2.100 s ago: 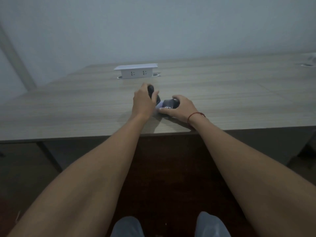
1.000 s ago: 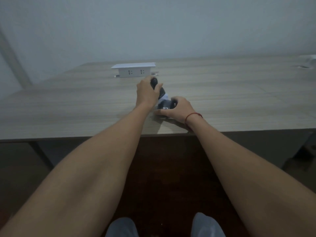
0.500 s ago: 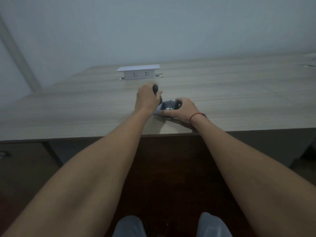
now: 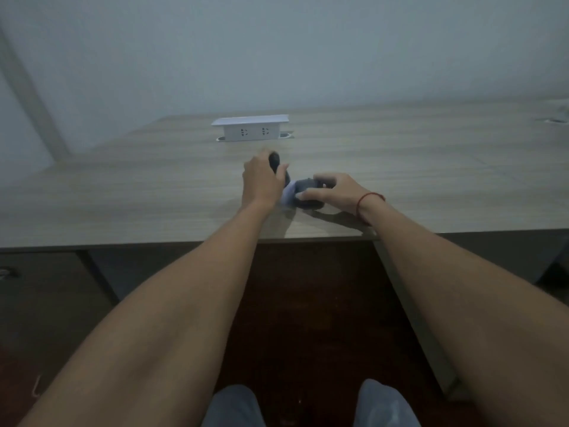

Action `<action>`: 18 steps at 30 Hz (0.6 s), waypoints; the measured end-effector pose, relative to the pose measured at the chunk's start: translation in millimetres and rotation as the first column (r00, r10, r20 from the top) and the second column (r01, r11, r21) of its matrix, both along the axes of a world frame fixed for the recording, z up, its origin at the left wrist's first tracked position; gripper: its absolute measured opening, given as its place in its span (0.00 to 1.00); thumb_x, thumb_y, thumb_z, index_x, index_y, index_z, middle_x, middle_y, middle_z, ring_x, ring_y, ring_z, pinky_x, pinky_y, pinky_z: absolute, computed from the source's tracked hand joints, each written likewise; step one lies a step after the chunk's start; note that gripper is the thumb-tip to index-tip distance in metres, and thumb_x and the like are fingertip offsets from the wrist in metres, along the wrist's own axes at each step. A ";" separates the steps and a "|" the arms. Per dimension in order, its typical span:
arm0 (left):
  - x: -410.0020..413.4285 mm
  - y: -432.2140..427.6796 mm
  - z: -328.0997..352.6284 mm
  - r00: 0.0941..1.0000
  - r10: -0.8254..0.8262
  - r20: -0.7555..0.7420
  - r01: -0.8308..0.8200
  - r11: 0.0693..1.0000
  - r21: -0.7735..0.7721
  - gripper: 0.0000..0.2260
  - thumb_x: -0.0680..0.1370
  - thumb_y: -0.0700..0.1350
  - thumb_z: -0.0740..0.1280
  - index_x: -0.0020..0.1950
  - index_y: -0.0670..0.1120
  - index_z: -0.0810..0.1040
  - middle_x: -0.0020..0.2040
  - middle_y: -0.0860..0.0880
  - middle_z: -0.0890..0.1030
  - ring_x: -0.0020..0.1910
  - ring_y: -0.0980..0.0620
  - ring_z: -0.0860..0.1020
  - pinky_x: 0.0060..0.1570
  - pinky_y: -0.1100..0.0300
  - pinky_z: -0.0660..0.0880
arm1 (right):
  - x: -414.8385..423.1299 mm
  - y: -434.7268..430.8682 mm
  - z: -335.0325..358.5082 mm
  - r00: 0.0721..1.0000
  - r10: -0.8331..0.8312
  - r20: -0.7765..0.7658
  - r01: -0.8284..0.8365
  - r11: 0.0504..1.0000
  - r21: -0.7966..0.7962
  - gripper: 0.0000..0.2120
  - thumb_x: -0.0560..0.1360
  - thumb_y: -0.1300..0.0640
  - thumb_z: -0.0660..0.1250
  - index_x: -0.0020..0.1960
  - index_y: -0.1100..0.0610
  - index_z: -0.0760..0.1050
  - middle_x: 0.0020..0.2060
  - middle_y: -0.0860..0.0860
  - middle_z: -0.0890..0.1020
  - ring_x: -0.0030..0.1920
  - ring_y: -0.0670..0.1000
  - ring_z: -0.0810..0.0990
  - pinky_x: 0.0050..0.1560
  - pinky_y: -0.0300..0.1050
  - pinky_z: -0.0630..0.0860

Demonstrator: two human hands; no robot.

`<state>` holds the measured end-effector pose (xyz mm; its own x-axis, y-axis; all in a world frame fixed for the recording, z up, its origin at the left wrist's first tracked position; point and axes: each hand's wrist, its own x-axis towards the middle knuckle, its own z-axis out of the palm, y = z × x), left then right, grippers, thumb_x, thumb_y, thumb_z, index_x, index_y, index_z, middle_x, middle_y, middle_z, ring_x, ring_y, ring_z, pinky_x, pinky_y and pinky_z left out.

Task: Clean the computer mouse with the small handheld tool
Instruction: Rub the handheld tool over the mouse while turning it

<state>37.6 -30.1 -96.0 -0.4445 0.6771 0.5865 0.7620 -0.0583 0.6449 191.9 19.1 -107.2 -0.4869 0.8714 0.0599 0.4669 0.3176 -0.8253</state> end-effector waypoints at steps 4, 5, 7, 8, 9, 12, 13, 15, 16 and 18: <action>-2.4 -6.9 4.9 0.996 0.014 0.091 -0.027 0.989 0.142 0.10 0.76 0.45 0.69 0.53 0.40 0.79 0.49 0.43 0.81 0.49 0.47 0.78 0.51 0.58 0.75 | 1.2 8.9 6.7 0.998 -0.050 -0.031 0.049 0.999 -0.021 0.23 0.77 0.52 0.67 0.70 0.57 0.71 0.68 0.54 0.74 0.68 0.52 0.72 0.60 0.38 0.64; 2.7 -7.4 12.4 0.989 0.000 0.145 -0.033 0.974 0.224 0.10 0.76 0.45 0.69 0.52 0.40 0.79 0.47 0.44 0.81 0.46 0.50 0.77 0.49 0.61 0.74 | 0.7 10.2 7.4 0.999 -0.049 -0.023 0.048 0.999 -0.020 0.23 0.78 0.52 0.66 0.71 0.58 0.71 0.68 0.54 0.75 0.68 0.51 0.72 0.61 0.37 0.63; 13.5 -6.9 23.3 0.984 -0.052 0.168 -0.001 0.954 0.299 0.09 0.75 0.45 0.70 0.50 0.41 0.80 0.43 0.48 0.80 0.42 0.54 0.77 0.45 0.65 0.73 | -0.3 8.7 7.5 0.999 -0.032 0.001 0.032 0.999 -0.021 0.22 0.79 0.50 0.63 0.71 0.56 0.70 0.68 0.53 0.75 0.66 0.51 0.72 0.60 0.40 0.64; 19.0 -7.9 23.5 0.986 -0.078 0.147 0.035 0.960 0.278 0.08 0.75 0.45 0.70 0.50 0.41 0.80 0.42 0.49 0.80 0.42 0.53 0.78 0.45 0.65 0.75 | -0.4 7.6 6.9 0.999 -0.031 0.009 0.031 0.999 -0.024 0.21 0.80 0.50 0.62 0.71 0.55 0.70 0.67 0.54 0.75 0.64 0.51 0.73 0.59 0.40 0.65; 21.4 -7.5 18.7 0.989 -0.083 0.126 0.051 0.971 0.235 0.08 0.75 0.45 0.70 0.50 0.42 0.80 0.44 0.49 0.81 0.44 0.52 0.79 0.47 0.62 0.76 | -1.3 7.4 6.2 0.999 -0.036 0.005 0.036 0.999 -0.017 0.21 0.80 0.51 0.62 0.71 0.56 0.70 0.67 0.54 0.75 0.63 0.51 0.74 0.57 0.38 0.66; 11.0 -7.4 -5.2 0.981 0.084 0.173 -0.099 0.992 0.079 0.09 0.77 0.46 0.68 0.52 0.41 0.77 0.50 0.41 0.81 0.51 0.44 0.78 0.51 0.55 0.75 | -4.5 3.7 5.8 0.999 -0.051 -0.018 0.052 0.999 0.017 0.21 0.79 0.53 0.63 0.70 0.60 0.71 0.67 0.55 0.76 0.62 0.50 0.75 0.39 0.28 0.70; 5.2 -8.2 -10.5 0.971 0.143 0.190 -0.154 0.987 0.045 0.10 0.77 0.45 0.67 0.53 0.40 0.77 0.52 0.40 0.80 0.53 0.43 0.78 0.52 0.54 0.74 | -5.2 3.7 5.5 0.998 -0.053 -0.018 0.054 0.998 0.029 0.21 0.79 0.53 0.64 0.70 0.60 0.71 0.66 0.55 0.77 0.63 0.50 0.76 0.37 0.27 0.69; -1.2 -11.2 -12.5 0.963 0.166 0.212 -0.186 0.979 0.078 0.11 0.77 0.45 0.67 0.54 0.39 0.76 0.52 0.39 0.80 0.53 0.43 0.77 0.52 0.56 0.75 | -5.4 4.8 5.5 0.998 -0.052 -0.038 0.053 0.998 0.034 0.20 0.79 0.53 0.64 0.68 0.61 0.73 0.65 0.56 0.78 0.64 0.52 0.76 0.43 0.32 0.71; -0.5 -12.5 -9.3 0.962 0.131 0.241 -0.165 0.978 0.128 0.11 0.77 0.44 0.68 0.53 0.38 0.77 0.50 0.40 0.80 0.50 0.45 0.77 0.49 0.63 0.75 | -5.3 4.4 6.4 0.998 -0.047 -0.045 0.048 0.998 0.035 0.19 0.79 0.54 0.64 0.68 0.61 0.73 0.64 0.56 0.78 0.64 0.52 0.76 0.48 0.35 0.71; 9.3 -16.3 -0.4 0.958 0.054 0.283 -0.115 0.972 0.205 0.10 0.77 0.44 0.68 0.52 0.37 0.78 0.46 0.45 0.79 0.45 0.52 0.76 0.42 0.75 0.73 | -5.2 5.3 6.6 0.999 -0.038 -0.038 0.039 0.999 0.031 0.20 0.79 0.53 0.64 0.68 0.60 0.73 0.64 0.56 0.78 0.62 0.51 0.77 0.56 0.38 0.70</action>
<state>46.8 -46.4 -96.4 -0.6586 0.4999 0.5624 0.5663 -0.1629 0.8079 186.6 24.4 -100.5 -0.4498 0.8869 0.1051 0.4482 0.3259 -0.8324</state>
